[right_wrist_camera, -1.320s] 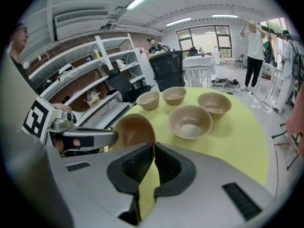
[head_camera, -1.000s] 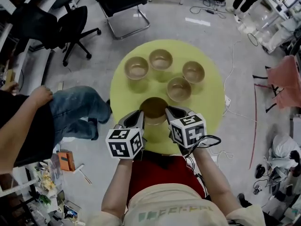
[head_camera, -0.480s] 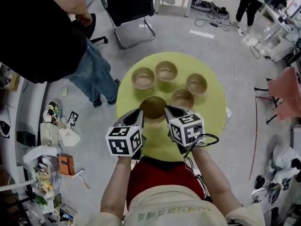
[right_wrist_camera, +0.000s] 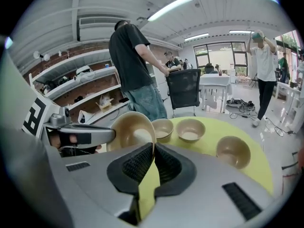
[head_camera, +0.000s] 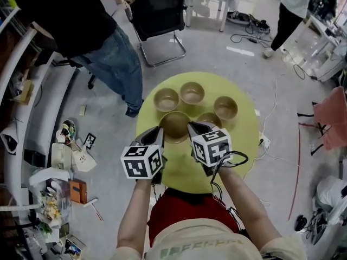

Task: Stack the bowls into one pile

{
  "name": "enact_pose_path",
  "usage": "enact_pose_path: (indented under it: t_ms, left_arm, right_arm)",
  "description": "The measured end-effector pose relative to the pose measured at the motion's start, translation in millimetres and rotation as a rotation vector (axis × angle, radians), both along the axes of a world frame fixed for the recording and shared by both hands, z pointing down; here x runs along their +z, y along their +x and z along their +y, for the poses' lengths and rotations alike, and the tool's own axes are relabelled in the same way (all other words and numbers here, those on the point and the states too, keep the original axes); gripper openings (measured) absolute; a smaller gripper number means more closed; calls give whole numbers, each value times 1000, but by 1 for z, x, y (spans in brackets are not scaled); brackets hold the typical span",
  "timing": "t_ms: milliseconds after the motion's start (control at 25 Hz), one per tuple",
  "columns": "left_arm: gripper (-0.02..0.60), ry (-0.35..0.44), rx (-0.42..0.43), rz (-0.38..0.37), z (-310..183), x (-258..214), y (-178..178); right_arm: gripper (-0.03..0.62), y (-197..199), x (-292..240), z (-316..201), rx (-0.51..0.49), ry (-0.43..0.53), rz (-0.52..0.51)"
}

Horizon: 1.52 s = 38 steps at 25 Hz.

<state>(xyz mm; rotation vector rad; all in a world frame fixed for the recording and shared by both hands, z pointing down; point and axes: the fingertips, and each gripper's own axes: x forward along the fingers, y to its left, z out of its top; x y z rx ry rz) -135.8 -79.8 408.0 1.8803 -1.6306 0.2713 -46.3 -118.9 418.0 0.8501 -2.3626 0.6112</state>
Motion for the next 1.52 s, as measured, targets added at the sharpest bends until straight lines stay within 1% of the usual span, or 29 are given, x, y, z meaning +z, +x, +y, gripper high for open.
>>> enact_pose_path:
  t_ms: [280, 600, 1000, 1240, 1520]
  left_arm:
    - [35, 19, -32, -36, -4, -12, 4]
    - [35, 46, -13, -54, -20, -23, -4]
    - [34, 52, 63, -39, -60, -11, -42]
    - [34, 32, 121, -33, -90, 4, -74]
    - [32, 10, 195, -29, -123, 22, -89]
  right_arm:
    - [40, 3, -11, -6, -32, 26, -17]
    - [40, -4, -23, -19, -7, 57, -29]
    - [40, -39, -8, -54, 92, 51, -27]
    - [40, -69, 6, -76, 158, 40, -15]
    - [40, -82, 21, -99, 229, 28, 4]
